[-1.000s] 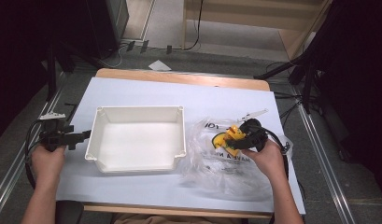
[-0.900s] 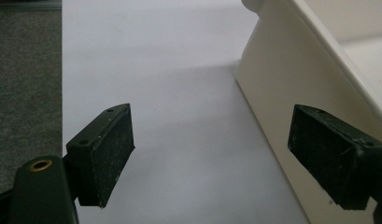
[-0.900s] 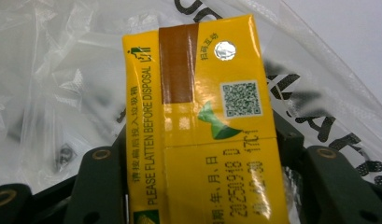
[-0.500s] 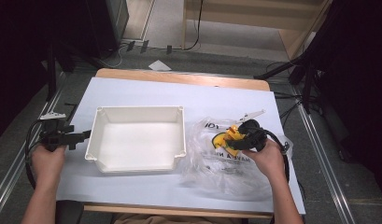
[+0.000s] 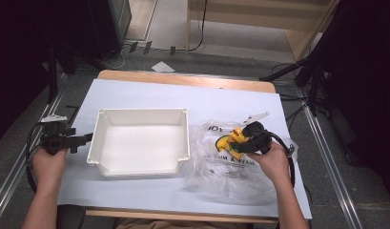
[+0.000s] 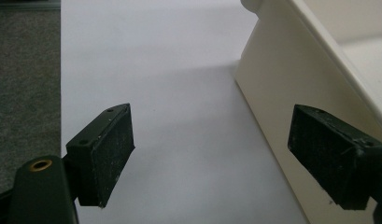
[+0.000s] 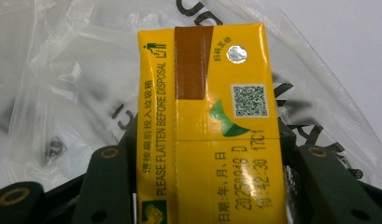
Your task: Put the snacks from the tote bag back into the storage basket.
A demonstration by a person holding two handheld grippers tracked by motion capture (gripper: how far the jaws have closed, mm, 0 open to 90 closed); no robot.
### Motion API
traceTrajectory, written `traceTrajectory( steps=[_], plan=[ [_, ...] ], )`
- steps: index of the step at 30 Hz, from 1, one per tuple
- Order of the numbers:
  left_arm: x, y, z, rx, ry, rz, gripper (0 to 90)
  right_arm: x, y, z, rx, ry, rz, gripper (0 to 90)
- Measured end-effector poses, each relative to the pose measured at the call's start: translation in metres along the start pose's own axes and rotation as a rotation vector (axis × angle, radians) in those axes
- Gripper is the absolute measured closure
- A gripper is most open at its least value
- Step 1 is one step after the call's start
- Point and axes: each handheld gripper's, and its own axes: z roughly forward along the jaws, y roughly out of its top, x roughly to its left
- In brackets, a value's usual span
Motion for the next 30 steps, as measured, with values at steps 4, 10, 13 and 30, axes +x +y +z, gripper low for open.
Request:
traceTrajectory(
  steps=[4, 10, 13, 30],
  plan=[
    [0.000, 0.000, 0.000, -0.002, 0.000, 0.000, 15.6, 0.000, 0.001, -0.001, -0.003, -0.001, -0.008, 51.8],
    [0.000, 0.000, 0.000, 0.001, 0.000, 0.000, 15.5, -0.001, 0.001, -0.004, -0.012, 0.005, 0.004, 52.0],
    [0.000, 0.000, 0.000, 0.001, 0.000, 0.000, 15.6, -0.002, 0.001, -0.006, -0.026, 0.010, 0.009, 52.0],
    [0.000, 0.000, 0.000, -0.002, -0.001, 0.000, 15.5, -0.004, 0.003, -0.021, -0.088, 0.045, 0.025, 52.2]
  ],
)
